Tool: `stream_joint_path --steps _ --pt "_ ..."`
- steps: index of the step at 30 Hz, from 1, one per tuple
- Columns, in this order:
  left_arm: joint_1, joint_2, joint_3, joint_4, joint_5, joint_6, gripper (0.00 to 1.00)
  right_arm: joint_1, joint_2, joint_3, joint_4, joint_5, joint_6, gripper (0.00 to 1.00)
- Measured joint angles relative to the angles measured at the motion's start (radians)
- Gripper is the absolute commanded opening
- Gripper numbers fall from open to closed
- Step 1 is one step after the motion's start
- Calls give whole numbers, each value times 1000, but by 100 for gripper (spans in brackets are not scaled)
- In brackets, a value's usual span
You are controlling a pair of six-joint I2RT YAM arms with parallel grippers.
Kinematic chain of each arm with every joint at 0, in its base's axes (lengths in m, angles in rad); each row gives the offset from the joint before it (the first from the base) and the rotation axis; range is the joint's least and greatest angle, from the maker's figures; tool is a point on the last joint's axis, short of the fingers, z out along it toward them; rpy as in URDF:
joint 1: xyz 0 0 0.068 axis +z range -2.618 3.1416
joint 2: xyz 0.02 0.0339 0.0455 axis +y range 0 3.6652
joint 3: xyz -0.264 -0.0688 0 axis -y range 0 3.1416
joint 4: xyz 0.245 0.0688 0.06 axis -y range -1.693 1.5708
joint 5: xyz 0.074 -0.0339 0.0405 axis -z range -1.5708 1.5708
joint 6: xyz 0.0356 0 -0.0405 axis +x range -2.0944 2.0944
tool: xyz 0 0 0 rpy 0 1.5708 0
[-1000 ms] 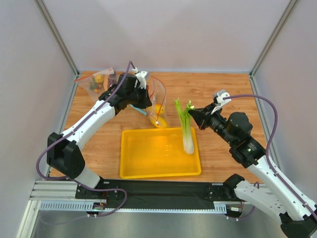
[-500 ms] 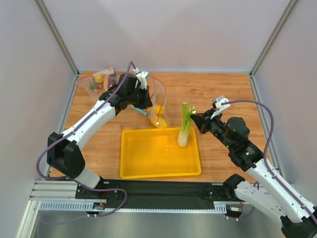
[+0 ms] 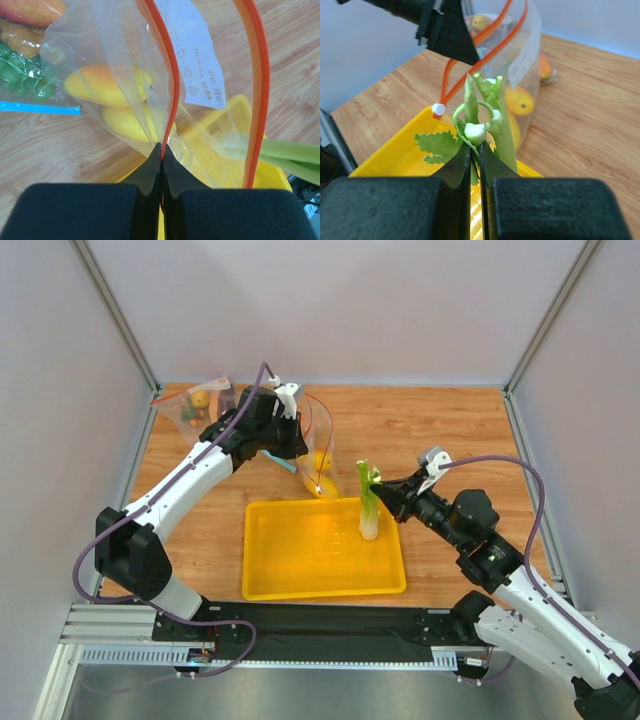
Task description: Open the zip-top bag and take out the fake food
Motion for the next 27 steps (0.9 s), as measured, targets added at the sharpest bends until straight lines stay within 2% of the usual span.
stream_joint_path --steps 7,12,21,27 --pt "0 0 0 -2 0 2 0 98 5 -69 100 -46 26 0" --pt "0 0 0 -2 0 2 0 222 61 -108 161 -42 47 0" --pt "0 0 0 -3 0 3 0 405 312 -108 280 -7 74 0" --pt "0 0 1 -5 -1 4 0 442 526 -58 356 -10 103 0"
